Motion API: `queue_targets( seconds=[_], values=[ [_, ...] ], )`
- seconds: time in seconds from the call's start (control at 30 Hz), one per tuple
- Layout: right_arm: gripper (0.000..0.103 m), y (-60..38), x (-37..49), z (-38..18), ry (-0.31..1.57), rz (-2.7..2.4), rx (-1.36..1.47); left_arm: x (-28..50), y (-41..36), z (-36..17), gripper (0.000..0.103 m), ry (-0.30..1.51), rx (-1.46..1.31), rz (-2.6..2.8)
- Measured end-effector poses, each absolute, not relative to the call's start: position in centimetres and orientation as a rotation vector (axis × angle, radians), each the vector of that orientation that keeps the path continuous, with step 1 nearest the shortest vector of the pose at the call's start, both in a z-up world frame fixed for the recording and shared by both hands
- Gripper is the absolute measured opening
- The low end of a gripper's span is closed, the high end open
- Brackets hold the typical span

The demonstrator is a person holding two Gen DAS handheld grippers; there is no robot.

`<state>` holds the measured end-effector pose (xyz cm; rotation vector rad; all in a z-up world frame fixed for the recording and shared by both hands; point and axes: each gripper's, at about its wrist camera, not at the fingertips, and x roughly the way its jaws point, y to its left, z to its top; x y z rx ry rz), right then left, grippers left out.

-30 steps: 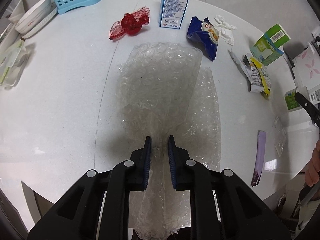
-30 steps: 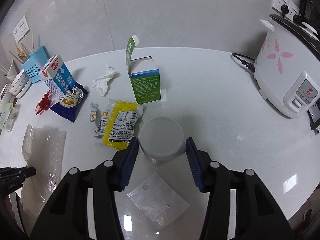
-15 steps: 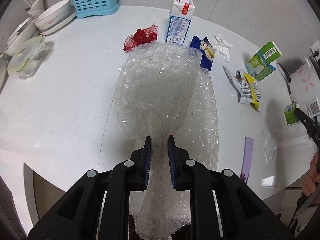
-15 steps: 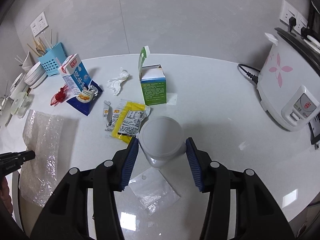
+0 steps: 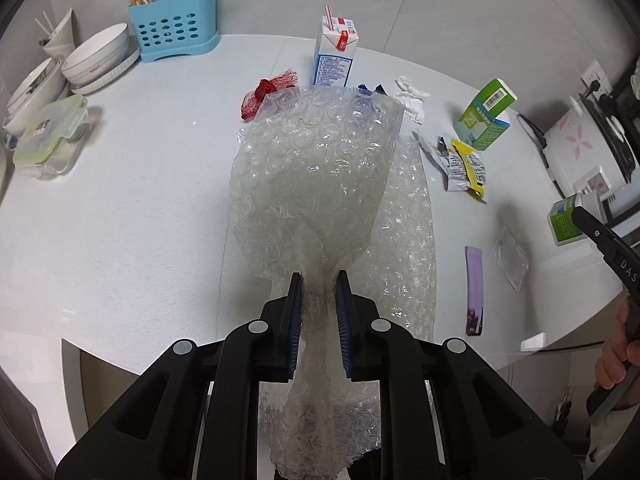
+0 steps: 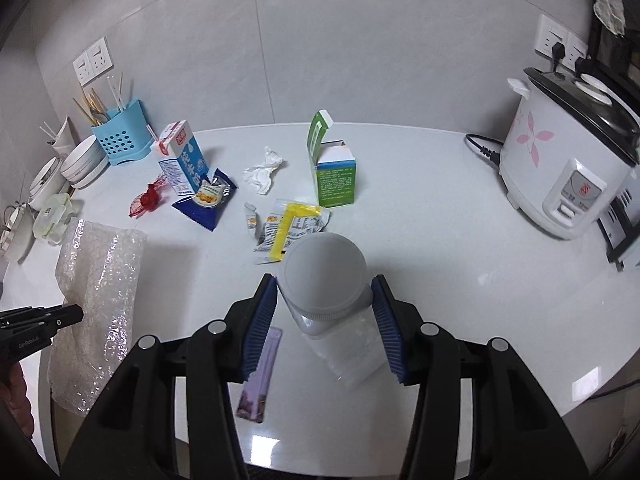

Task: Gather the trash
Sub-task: 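Lift the bubble wrap and white tub with both tools off the counter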

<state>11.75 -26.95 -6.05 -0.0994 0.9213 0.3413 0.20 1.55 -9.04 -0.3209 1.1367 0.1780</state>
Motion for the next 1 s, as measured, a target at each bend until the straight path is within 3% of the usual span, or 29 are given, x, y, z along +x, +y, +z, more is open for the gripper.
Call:
queue_targets(
  seconds=[0.43,1.0],
  values=[
    [0.047,-24.4,5.4,-5.2,0.901,0.307,-0.100,-3.9,2.4,-6.4,0.015,1.072,-0.292,0.082],
    [0.047,-23.9,-2.8,-5.5,0.893,0.272,-0.055,-9.6,0.9,-7.0,0.015,1.056,-0.250,-0.023]
  ],
)
